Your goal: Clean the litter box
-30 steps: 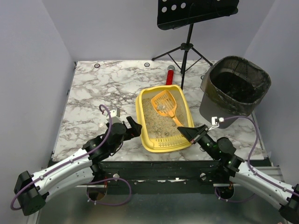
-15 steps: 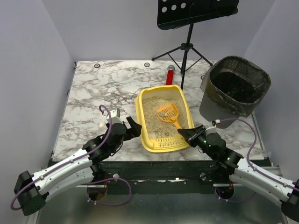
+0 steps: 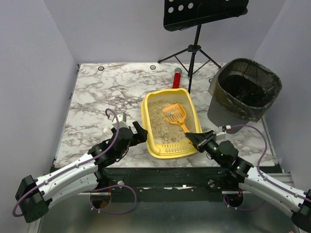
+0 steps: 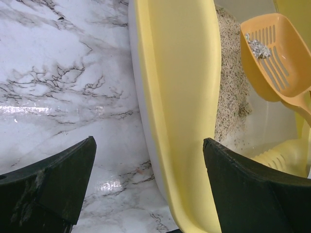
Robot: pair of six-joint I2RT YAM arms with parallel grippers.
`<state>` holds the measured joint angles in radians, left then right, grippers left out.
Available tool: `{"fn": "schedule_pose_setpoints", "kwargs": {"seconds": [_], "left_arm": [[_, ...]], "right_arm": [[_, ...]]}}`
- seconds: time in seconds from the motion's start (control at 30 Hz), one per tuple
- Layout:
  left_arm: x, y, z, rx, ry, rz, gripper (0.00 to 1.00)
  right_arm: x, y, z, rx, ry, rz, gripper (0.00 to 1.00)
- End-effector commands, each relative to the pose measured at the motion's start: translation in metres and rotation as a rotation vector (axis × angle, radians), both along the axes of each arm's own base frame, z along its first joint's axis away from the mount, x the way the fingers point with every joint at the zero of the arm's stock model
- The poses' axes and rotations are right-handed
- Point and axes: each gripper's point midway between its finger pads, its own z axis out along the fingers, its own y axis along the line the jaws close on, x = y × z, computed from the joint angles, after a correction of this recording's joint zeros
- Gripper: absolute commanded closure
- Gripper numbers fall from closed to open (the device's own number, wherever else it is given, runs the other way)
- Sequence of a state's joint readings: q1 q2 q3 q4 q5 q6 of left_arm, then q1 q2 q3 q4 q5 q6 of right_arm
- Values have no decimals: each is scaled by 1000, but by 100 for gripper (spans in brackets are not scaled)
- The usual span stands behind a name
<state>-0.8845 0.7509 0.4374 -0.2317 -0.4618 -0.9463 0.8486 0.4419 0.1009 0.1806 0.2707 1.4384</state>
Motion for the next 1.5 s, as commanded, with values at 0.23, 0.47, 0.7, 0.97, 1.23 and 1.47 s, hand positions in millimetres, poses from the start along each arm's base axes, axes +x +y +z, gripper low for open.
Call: {"fn": "schedule_pose_setpoints", "kwargs": {"seconds": [0.23,0.47,0.7,0.97,1.23,1.47], "left_arm": [[0,-2,7,-39,-28,-12,1],[-2,-2,5,-41,-22,-16,1],[-3,-3,6,-47,-22,-24,1],[-5,-9,4,-41,-15,-58,1],[-5,-16,4,-54,-11,-85,1],[-5,-19,4,-50,-4,-95,1]], "right_arm": [[-4,13,39,-31,-193,90,100],[-6,14,38,61,-248,89,99],[-2,19,50,28,-273,95,100],[10,8,70,21,-260,6,100],[22,-8,85,-55,-219,-93,99],[31,-21,101,-62,-192,-183,100]]}}
